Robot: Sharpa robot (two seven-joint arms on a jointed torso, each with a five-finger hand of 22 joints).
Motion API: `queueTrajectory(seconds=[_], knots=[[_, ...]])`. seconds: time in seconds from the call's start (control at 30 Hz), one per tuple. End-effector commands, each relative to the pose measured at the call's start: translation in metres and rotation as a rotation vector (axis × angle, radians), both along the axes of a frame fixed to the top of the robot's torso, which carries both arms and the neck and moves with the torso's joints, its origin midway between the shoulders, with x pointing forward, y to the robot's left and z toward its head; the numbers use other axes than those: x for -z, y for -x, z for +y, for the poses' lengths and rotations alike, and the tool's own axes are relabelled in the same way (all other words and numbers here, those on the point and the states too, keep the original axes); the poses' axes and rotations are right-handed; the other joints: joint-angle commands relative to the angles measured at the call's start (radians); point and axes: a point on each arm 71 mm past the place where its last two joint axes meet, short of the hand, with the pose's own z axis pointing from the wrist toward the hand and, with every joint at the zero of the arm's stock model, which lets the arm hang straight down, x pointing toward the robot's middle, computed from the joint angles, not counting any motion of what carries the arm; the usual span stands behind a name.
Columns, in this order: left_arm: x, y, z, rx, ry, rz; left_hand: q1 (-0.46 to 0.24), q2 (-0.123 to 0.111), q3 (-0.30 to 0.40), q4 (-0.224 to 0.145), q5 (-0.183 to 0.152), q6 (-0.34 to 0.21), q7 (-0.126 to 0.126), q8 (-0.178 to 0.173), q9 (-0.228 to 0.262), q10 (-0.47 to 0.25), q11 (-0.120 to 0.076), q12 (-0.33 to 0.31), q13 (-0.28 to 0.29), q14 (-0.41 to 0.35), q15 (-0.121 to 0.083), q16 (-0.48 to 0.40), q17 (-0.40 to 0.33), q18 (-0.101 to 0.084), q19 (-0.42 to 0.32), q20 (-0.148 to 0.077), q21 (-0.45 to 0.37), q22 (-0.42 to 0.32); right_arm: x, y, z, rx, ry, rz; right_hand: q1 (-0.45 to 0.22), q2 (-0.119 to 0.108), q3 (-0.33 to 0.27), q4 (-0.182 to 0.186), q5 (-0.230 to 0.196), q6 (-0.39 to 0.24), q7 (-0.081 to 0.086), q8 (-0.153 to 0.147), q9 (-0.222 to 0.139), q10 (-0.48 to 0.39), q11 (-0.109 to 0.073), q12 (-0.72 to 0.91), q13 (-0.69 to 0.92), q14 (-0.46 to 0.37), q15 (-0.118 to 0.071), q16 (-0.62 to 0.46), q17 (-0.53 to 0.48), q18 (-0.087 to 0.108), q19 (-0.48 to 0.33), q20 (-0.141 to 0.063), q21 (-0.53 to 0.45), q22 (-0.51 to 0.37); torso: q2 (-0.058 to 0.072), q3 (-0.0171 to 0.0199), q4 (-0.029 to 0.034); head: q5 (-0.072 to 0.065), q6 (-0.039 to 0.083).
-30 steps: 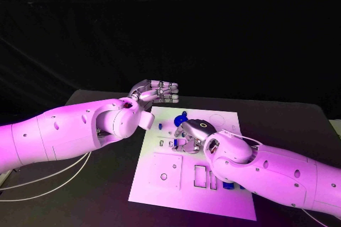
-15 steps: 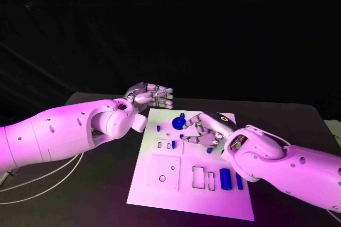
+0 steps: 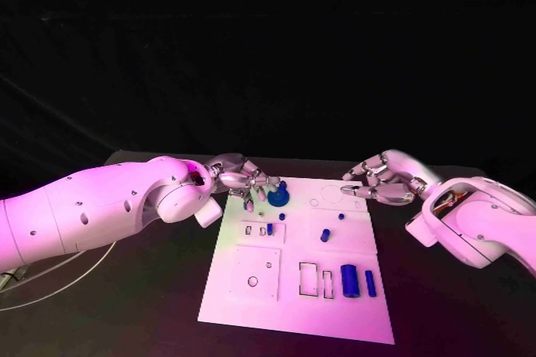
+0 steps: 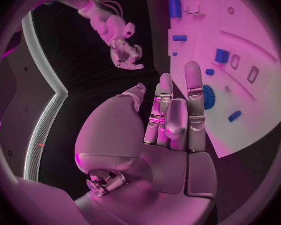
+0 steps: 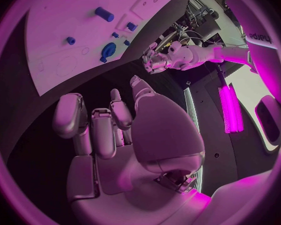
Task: Assemble the parts on the task board
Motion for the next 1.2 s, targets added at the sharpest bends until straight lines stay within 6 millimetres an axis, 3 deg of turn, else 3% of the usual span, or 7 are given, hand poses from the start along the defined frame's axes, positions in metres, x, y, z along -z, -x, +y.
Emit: queueTrajectory(seconds=[0.03, 0.17, 0.3, 0.4, 0.53, 0.77, 1.2], knots=[[0.015, 0.005, 0.002, 0.091, -0.408, 0.054, -0.002, -0.013, -0.059, 0.012, -0.009, -0.02, -0.003, 0.042, 0.043, -0.047, -0.005, 0.091, 0.089, -0.01, 0.002, 0.075, 0.074, 0.008, -0.047, -0.002, 0.072, 0.054, 0.002, -0.005, -0.011, 0.025, -0.054, 0.088, -0.004, 0.007, -0.001, 0.004, 0.02, 0.003, -0.006, 0.01, 0.003, -0.002, -0.003, -0.006, -0.004, 0.035, -0.009, -0.009, -0.004, 0.018, 0.002, -0.003, -0.008, -0.003, -0.009, 0.0013, 0.0009, -0.003, -0.001], [0.018, 0.007, -0.005, 0.129, -0.51, 0.073, 0.013, 0.002, -0.124, 0.009, 0.005, -0.068, -0.005, 0.121, 0.127, -0.126, -0.004, 0.217, 0.207, -0.005, 0.003, 0.135, 0.131, 0.005, -0.093, 0.002, 0.189, 0.163, 0.002, -0.01, -0.02, 0.052, -0.027, 0.088, -0.004, 0.007, -0.003, 0.005, 0.044, 0.0, -0.006, 0.014, 0.004, -0.004, -0.003, -0.011, -0.01, 0.033, -0.01, -0.017, -0.014, 0.021, -0.003, -0.004, -0.023, -0.012, -0.006, 0.0008, -0.0015, -0.003, -0.006], [0.019, 0.008, -0.012, 0.133, -0.572, 0.073, 0.004, 0.012, -0.16, 0.009, -0.003, -0.078, -0.021, 0.194, 0.193, -0.129, -0.012, 0.313, 0.277, 0.024, -0.008, 0.189, 0.195, -0.01, -0.068, -0.001, 0.293, 0.295, 0.002, -0.012, -0.024, 0.064, -0.008, 0.08, -0.004, 0.007, -0.003, 0.005, 0.045, 0.0, -0.006, 0.014, 0.005, -0.004, -0.004, -0.011, -0.011, 0.033, -0.01, -0.017, -0.015, 0.021, -0.003, -0.004, -0.025, -0.013, -0.006, 0.0009, -0.0024, -0.003, -0.008], [0.017, 0.008, -0.016, 0.117, -0.603, 0.064, -0.004, 0.03, -0.191, 0.013, 0.002, -0.12, -0.036, 0.295, 0.298, -0.1, -0.026, 0.512, 0.461, 0.052, -0.021, 0.236, 0.254, -0.024, -0.046, -0.012, 0.384, 0.409, 0.002, -0.013, -0.026, 0.069, 0.001, 0.076, -0.005, 0.007, -0.004, 0.005, 0.046, 0.0, -0.006, 0.015, 0.005, -0.003, -0.004, -0.01, -0.01, 0.033, -0.01, -0.017, -0.013, 0.021, -0.002, -0.004, -0.023, -0.012, -0.005, 0.0009, -0.0025, -0.004, -0.011], [0.013, 0.007, -0.021, 0.096, -0.636, 0.047, -0.016, 0.039, -0.215, 0.012, -0.003, -0.14, -0.046, 0.358, 0.367, -0.059, -0.036, 0.635, 0.581, 0.07, -0.028, 0.263, 0.294, -0.036, -0.019, -0.018, 0.442, 0.492, 0.002, -0.013, -0.028, 0.076, 0.012, 0.07, -0.007, 0.006, -0.005, 0.007, 0.048, 0.0, -0.006, 0.017, 0.005, -0.002, -0.004, -0.009, -0.009, 0.034, -0.01, -0.017, -0.012, 0.02, -0.001, -0.005, -0.022, -0.011, -0.003, 0.001, 0.001, -0.007, -0.016], [0.007, 0.007, -0.03, 0.096, -0.673, 0.026, -0.043, 0.051, -0.256, 0.013, -0.004, -0.161, -0.05, 0.391, 0.414, -0.049, -0.038, 0.684, 0.628, 0.081, -0.031, 0.279, 0.319, -0.043, -0.002, -0.021, 0.48, 0.546, 0.002, -0.013, -0.029, 0.084, 0.026, 0.063, -0.007, 0.005, -0.007, 0.007, 0.051, 0.0, -0.007, 0.018, 0.006, 0.0, -0.004, -0.008, -0.009, 0.035, -0.01, -0.017, -0.012, 0.02, 0.001, -0.005, -0.022, -0.01, 0.002, 0.0008, -0.0018, -0.007, -0.019], [0.004, 0.003, -0.042, 0.137, -0.737, 0.004, -0.074, 0.086, -0.292, 0.014, -0.004, -0.175, -0.05, 0.404, 0.441, -0.053, -0.038, 0.698, 0.638, 0.082, -0.031, 0.282, 0.322, -0.045, -0.001, -0.021, 0.495, 0.564, 0.002, -0.015, -0.03, 0.092, 0.041, 0.052, -0.005, 0.003, -0.009, 0.007, 0.056, 0.0, -0.008, 0.022, 0.008, 0.002, -0.005, -0.007, -0.009, 0.035, -0.011, -0.018, -0.011, 0.02, 0.002, -0.006, -0.023, -0.01, 0.004, 0.0016, -0.0027, -0.006, -0.026]])
